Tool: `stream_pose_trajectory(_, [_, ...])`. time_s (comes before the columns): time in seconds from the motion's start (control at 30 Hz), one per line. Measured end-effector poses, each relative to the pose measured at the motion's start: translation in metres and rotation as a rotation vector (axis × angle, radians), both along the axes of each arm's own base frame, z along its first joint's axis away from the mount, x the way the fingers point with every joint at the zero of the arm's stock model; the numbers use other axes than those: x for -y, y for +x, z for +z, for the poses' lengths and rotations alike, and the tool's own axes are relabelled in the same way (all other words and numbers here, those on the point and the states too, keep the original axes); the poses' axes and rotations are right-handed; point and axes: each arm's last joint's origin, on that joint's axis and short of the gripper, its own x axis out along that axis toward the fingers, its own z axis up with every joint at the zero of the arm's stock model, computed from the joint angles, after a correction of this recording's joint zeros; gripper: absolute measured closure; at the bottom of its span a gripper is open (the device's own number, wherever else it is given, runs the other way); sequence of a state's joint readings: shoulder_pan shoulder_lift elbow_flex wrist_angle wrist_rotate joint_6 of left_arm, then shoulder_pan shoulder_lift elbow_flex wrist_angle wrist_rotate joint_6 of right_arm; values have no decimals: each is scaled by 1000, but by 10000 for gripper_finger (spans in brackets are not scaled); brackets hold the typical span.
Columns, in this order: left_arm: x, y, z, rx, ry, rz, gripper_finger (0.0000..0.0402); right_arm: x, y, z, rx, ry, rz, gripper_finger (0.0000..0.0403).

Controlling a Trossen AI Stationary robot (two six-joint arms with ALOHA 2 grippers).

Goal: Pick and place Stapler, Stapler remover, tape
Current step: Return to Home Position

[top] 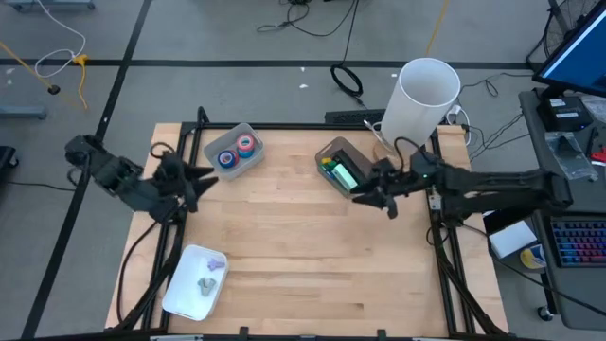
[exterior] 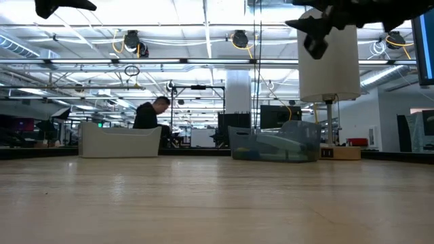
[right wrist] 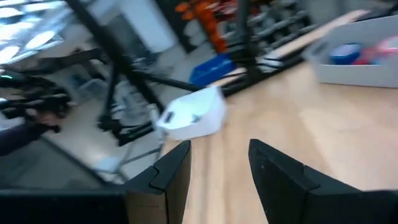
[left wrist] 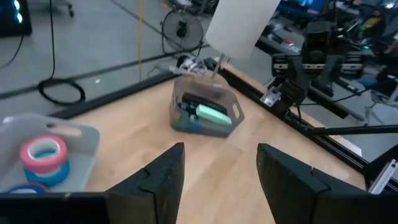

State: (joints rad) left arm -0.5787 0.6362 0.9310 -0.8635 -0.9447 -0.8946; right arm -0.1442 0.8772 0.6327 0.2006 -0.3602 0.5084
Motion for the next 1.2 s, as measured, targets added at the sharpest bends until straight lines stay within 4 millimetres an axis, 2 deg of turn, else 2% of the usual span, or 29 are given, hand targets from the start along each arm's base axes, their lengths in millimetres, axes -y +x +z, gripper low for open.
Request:
stream_pose_trajectory(0.27, [-20,-31,6,44,83,-48,201,-1,-45,9,-52,-64,-142,248])
stream_pose_trajectory(0.47, [-26,-39,-14,43,87,-49,201,-4,-70,8,-85,-75,-174,248])
stream_pose_trajectory(0.57, [-24,-36,-31,49,67,-39,201,-4,-79,8,-98,-85,-228,248])
stream_pose_trajectory(0.73, [-13,-19,-57,102,42,-45,201,-4,-89,4,-91,-90,-258,248])
stream_pose_trajectory(0.93, [1,3,-92,203,9,-100,201,-5,-93,-19,-96,-51,-264,248])
stream_pose_trajectory(1.07, [0,10,-107,241,30,-82,201,-6,-97,-31,-97,-26,-268,248])
stream_pose_trajectory(1.2, [-10,12,-113,197,52,-38,201,-7,-103,-33,-59,-32,-270,248])
